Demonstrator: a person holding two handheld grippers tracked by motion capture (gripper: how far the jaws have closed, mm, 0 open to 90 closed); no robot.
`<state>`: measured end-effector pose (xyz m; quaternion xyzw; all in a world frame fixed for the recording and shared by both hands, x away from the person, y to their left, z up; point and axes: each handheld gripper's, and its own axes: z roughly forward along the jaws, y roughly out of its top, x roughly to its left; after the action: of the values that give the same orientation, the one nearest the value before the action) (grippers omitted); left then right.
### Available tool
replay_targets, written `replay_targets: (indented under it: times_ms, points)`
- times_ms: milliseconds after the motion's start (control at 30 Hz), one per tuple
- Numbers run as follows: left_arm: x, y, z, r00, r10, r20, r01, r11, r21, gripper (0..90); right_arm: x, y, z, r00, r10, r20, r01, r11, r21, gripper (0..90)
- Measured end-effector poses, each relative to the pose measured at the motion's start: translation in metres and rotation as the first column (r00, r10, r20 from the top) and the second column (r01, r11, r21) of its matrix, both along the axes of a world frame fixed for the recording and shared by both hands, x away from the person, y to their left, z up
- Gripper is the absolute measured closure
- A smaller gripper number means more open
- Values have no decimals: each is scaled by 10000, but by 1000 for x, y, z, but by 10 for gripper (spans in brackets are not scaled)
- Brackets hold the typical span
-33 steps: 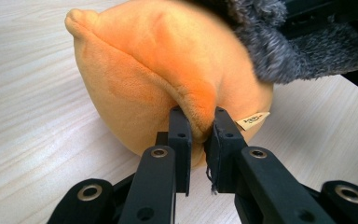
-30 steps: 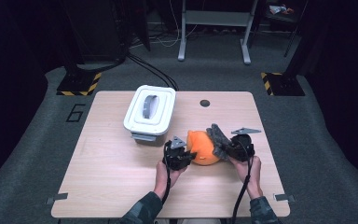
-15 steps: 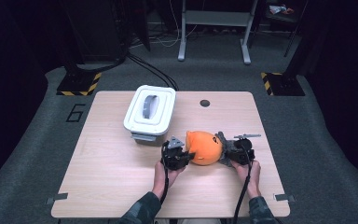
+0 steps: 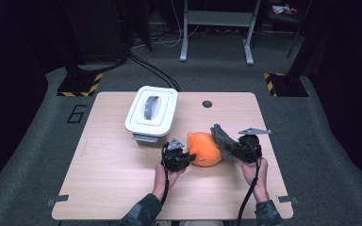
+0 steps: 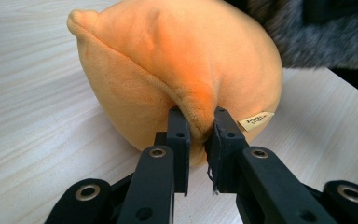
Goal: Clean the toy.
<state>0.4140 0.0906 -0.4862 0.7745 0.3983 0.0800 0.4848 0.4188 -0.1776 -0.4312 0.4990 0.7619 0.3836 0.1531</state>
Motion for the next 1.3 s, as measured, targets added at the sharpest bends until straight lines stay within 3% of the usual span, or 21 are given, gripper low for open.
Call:
replay_targets:
  times_ms: [100, 200, 267, 400, 533, 667, 733, 833, 1100, 1233, 1300]
  points:
    - [1, 1, 0, 9999, -115, 89, 116, 9999, -5, 761, 7, 4, -11, 9995, -45, -302, 48, 10000, 86, 790]
    - [-3, 3, 0, 9983, -425, 388, 426, 9991, -35, 638, 11, 0, -14, 9987, -245, -456, 260, 9991, 327, 790]
    - [-7, 4, -1, 9948, -660, 770, 626, 9970, 458, 541, 13, -1, -14, 9981, -336, -515, 347, 9992, 204, 790]
    - [-9, 0, -6, 9934, -696, 917, 617, 9944, 863, 439, 15, 0, -13, 9980, -341, -523, 352, 9992, 204, 790]
    - [-9, -12, -10, 9879, -763, 1351, 530, 9844, 1678, 429, 15, 1, -12, 9983, -344, -475, 350, 9993, 121, 790]
    - [-8, -19, -12, 9844, -466, 1698, 132, 9811, 1928, 585, 13, 2, -14, 9985, -369, -397, 371, 9993, 55, 790]
    - [-5, -20, -12, 9872, -307, 1563, 33, 9850, 1726, 690, 12, 1, -14, 9982, -446, -413, 451, 9989, 109, 791]
    - [-2, -18, -9, 9913, -213, 1302, 30, 9903, 1392, 763, 9, -2, -9, 9990, -402, -196, 406, 9990, 179, 791]
    - [3, -12, 10, 9983, -565, 148, 562, 9983, 171, 798, -10, 7, 25, 9989, 160, 435, -182, 9986, 494, 791]
    - [4, -11, 16, 9972, -700, -262, 688, 9967, -438, 799, -14, 26, 36, 9958, 855, 341, -867, 9956, 352, 791]
    - [4, -11, 16, 9963, -795, -338, 777, 9956, -515, 799, -13, 37, 34, 9930, 1163, 218, -1167, 9931, 150, 790]
